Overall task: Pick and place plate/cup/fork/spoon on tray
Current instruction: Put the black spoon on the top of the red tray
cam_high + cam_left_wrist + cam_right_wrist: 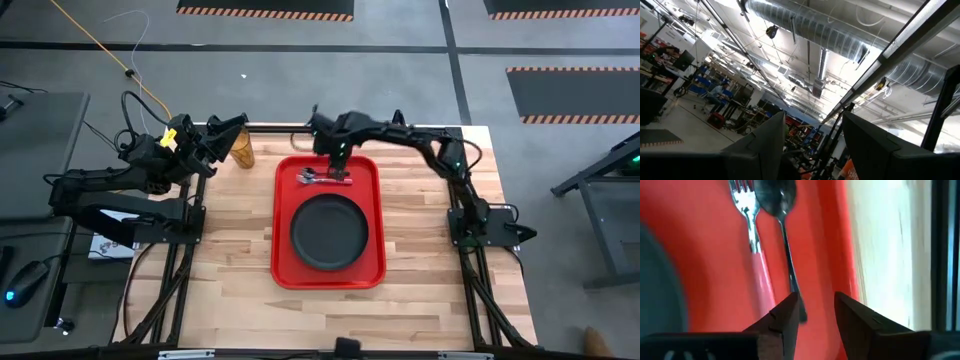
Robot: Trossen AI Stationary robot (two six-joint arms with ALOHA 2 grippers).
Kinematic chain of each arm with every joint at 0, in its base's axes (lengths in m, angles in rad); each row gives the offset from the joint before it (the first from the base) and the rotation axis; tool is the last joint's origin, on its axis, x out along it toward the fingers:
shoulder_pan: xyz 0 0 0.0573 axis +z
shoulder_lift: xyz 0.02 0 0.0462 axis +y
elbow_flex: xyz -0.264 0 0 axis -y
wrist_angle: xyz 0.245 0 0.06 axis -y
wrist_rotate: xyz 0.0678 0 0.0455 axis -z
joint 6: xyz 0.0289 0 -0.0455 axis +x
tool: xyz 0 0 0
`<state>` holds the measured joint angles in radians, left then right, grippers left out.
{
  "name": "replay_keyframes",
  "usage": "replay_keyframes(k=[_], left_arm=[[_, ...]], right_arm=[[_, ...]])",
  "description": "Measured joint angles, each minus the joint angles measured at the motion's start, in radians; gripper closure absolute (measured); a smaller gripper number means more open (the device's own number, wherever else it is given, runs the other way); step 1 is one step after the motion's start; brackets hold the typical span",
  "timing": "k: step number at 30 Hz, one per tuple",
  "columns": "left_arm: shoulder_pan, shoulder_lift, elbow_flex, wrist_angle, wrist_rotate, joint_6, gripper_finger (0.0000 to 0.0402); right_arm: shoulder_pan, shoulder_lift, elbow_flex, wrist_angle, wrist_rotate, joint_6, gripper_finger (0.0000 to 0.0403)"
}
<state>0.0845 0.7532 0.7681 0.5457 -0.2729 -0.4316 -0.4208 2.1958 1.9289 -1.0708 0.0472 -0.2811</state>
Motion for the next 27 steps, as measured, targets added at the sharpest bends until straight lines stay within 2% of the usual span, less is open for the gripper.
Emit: replay_keyframes(k=[3,6,12,15,18,21,24,27], left_arm=[[0.000,0.000,0.000,-0.003,0.000,0.038,0.0213],[0.000,0.000,0.000,-0.013,0.000,0.049,0.0213],[0.000,0.000,0.000,-0.054,0.000,0.051,0.0213],[0.000,0.008,0.000,-0.059,-0.002,0.051,0.0213],[0.000,0.008,-0.001,-0.060,-0.003,0.051,0.0213],[0.000,0.009,-0.001,-0.060,-0.003,0.051,0.0213],[0.000,0.010,-0.001,-0.060,-0.003,0.051,0.0213],[0.000,0.009,-0.001,-0.059,-0.005,0.051,0.0213]], right_arm=[[-0.051,-0.078,-0.047,-0.020,-0.079,0.048,0.0285],[-0.089,-0.204,-0.181,0.043,-0.123,0.093,0.0285],[-0.102,-0.516,-0.570,0.385,-0.187,0.296,0.0285],[-0.082,-0.604,-0.706,0.575,-0.197,0.397,0.0287],[-0.063,-0.600,-0.754,0.664,-0.178,0.520,0.0304],[-0.049,-0.506,-0.729,0.678,-0.180,0.572,0.0348],[-0.028,-0.375,-0.642,0.676,-0.248,0.602,0.0393],[-0.007,-0.239,-0.518,0.626,-0.329,0.633,0.0388]])
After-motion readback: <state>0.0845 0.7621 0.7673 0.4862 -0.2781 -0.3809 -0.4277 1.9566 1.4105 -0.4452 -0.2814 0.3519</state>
